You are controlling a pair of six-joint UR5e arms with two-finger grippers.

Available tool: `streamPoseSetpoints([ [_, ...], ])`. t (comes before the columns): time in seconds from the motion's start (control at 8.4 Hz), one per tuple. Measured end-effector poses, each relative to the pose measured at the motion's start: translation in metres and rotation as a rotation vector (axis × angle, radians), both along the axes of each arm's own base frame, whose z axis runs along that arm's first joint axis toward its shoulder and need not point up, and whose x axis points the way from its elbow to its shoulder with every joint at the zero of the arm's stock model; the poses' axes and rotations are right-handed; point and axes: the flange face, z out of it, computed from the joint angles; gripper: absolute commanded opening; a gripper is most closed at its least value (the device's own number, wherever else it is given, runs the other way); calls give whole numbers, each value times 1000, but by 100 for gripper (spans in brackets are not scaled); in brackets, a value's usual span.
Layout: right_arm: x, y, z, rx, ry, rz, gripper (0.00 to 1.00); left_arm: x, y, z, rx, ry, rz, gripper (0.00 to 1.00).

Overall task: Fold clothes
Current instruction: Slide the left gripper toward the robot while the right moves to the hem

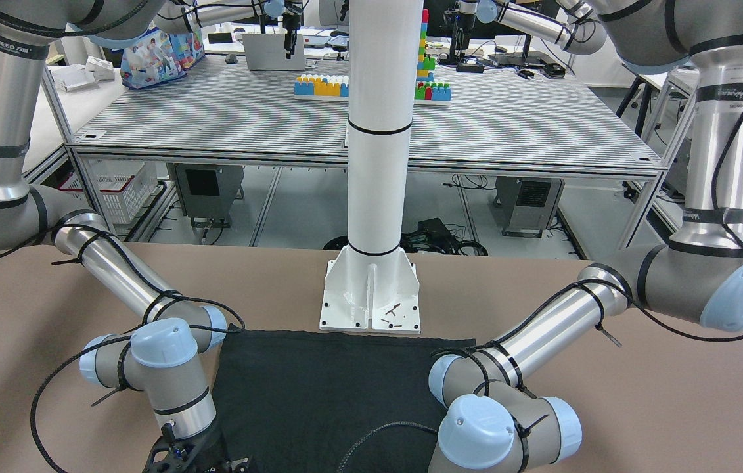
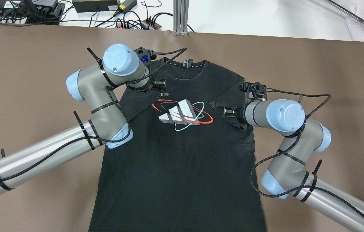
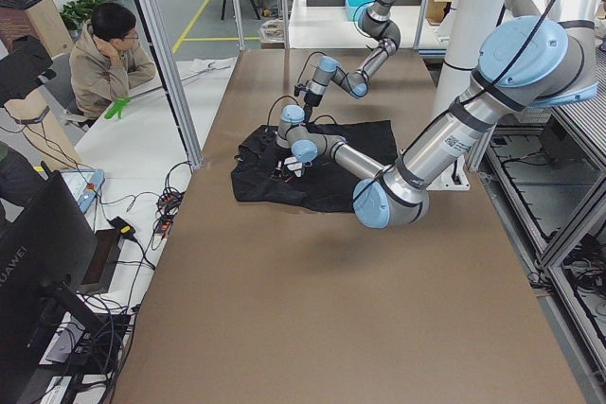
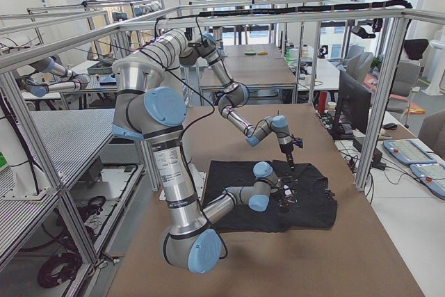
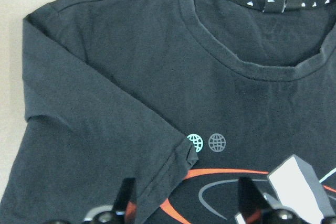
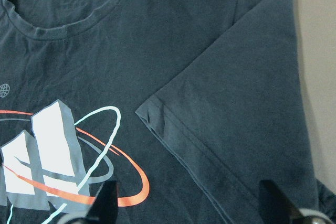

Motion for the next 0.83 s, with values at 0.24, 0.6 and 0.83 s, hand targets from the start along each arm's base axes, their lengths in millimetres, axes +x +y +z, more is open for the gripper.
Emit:
streamPoseSetpoints([
  [0.24,6,11,5,-79,-24,65,95,-11,47,11,-11,47,-55,100],
  [0.6,52,84,16,-303,0,137,95,-32,139,36,-40,112,-73,100],
  [0.83,76,161,10,-484,-12,193,95,-37,179,21,-83,188,-131,100],
])
